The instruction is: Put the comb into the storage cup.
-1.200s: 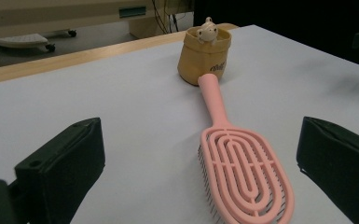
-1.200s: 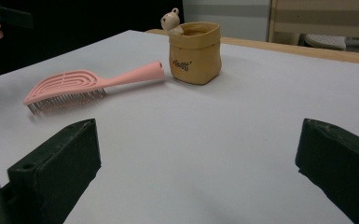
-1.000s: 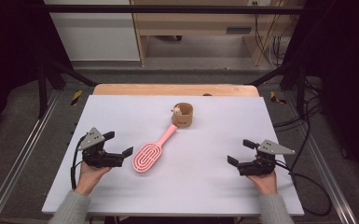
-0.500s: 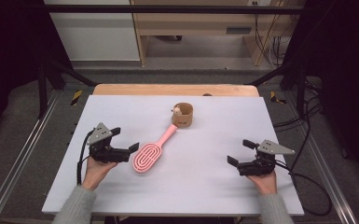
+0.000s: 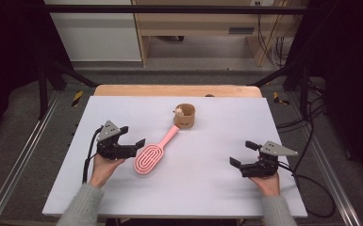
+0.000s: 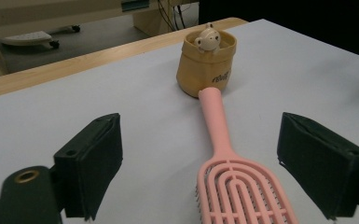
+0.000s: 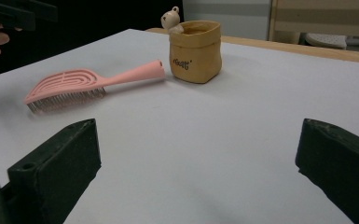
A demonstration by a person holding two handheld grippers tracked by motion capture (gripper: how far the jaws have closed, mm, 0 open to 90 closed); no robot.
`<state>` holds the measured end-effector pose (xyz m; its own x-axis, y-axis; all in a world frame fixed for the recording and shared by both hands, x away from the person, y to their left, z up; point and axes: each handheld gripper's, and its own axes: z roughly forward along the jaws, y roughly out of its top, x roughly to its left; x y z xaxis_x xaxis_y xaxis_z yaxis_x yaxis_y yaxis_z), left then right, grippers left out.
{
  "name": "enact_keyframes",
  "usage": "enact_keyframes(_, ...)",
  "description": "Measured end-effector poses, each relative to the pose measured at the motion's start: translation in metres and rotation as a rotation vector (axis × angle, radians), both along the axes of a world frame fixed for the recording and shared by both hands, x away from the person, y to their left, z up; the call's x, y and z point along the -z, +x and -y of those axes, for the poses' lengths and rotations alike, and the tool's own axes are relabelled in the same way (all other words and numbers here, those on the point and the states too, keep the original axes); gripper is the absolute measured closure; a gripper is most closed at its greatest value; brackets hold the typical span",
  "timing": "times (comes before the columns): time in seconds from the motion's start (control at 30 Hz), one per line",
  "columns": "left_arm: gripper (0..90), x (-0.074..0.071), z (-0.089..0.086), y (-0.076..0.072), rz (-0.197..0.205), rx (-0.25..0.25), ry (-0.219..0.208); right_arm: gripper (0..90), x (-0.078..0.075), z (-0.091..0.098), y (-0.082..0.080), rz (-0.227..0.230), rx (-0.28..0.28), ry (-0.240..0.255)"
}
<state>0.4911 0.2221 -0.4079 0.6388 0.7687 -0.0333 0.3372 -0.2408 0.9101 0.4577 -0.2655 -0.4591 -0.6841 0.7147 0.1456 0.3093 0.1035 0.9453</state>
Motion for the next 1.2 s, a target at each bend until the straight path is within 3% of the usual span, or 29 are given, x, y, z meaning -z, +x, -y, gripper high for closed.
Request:
enact_keyframes(0.3,26.3,0.004,0.004,0.008,-0.02,-0.031,0.011,0.4,0.0,-0.001,0.0,-0.005,-0.001,-0.005)
enact_keyframes(0.4,33.6,0.006,0.007,0.011,-0.028,-0.034,0.023,0.4,0.001,-0.001,0.0,-0.005,-0.001,-0.006)
enact_keyframes(1.2,68.6,0.007,0.032,0.024,-0.066,-0.009,0.068,0.5,0.001,-0.001,0.001,-0.005,-0.003,-0.011)
